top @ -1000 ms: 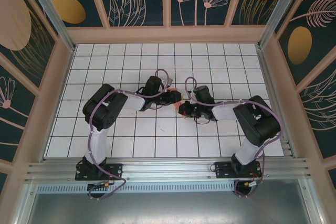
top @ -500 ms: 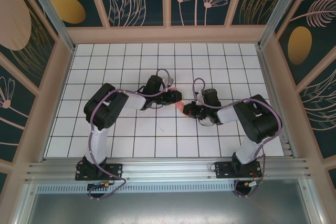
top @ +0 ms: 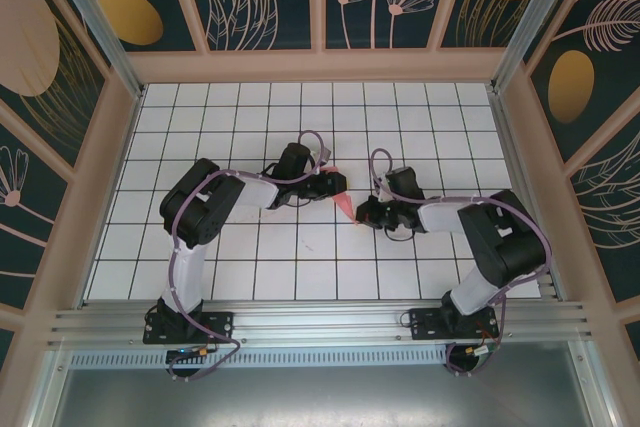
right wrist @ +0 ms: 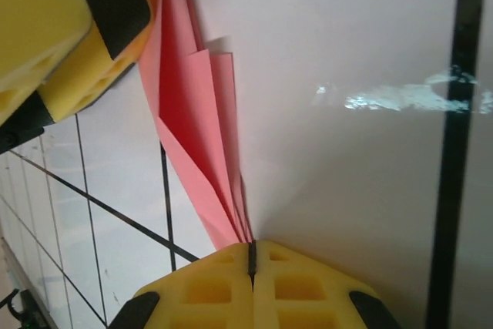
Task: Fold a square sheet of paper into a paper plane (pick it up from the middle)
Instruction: Fold the wing for the fifth time at the center of the table.
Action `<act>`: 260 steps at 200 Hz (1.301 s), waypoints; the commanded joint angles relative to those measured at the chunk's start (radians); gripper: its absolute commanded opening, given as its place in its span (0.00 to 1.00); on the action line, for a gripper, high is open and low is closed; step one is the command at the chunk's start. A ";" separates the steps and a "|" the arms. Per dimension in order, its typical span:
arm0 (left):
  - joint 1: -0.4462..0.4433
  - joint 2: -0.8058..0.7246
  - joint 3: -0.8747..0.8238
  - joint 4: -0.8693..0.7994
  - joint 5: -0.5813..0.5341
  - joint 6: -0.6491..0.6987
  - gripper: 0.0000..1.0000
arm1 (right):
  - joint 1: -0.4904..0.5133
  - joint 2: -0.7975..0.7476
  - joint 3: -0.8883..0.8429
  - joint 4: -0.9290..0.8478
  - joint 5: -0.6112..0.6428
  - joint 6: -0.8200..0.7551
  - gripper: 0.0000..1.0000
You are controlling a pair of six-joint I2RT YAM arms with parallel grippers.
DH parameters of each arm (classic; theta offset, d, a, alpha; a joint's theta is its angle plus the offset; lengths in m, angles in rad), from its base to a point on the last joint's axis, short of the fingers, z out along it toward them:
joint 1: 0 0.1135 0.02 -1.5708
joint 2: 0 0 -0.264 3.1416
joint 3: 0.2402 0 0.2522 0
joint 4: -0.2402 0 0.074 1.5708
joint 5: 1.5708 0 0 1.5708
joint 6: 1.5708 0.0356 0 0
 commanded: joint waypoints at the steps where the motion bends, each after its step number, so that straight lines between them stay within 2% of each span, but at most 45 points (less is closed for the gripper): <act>1: 0.008 0.064 -0.002 -0.101 -0.059 0.029 0.41 | -0.002 -0.040 0.022 -0.243 0.099 -0.055 0.05; 56: 0.006 0.065 -0.001 -0.106 -0.048 0.031 0.41 | 0.024 -0.144 0.112 -0.206 -0.016 -0.006 0.06; 80: 0.007 0.065 0.001 -0.108 -0.048 0.031 0.41 | 0.053 -0.069 0.152 -0.169 -0.066 0.004 0.06; 143: 0.006 0.065 0.009 -0.121 -0.045 0.039 0.41 | 0.055 0.121 0.220 -0.186 -0.023 -0.014 0.05; 173: 0.007 0.062 0.009 -0.132 -0.049 0.047 0.41 | 0.040 0.129 0.176 -0.228 0.049 -0.020 0.05; 260: 0.013 0.066 0.013 -0.149 -0.061 0.059 0.40 | 0.021 0.057 0.024 -0.185 -0.049 -0.004 0.06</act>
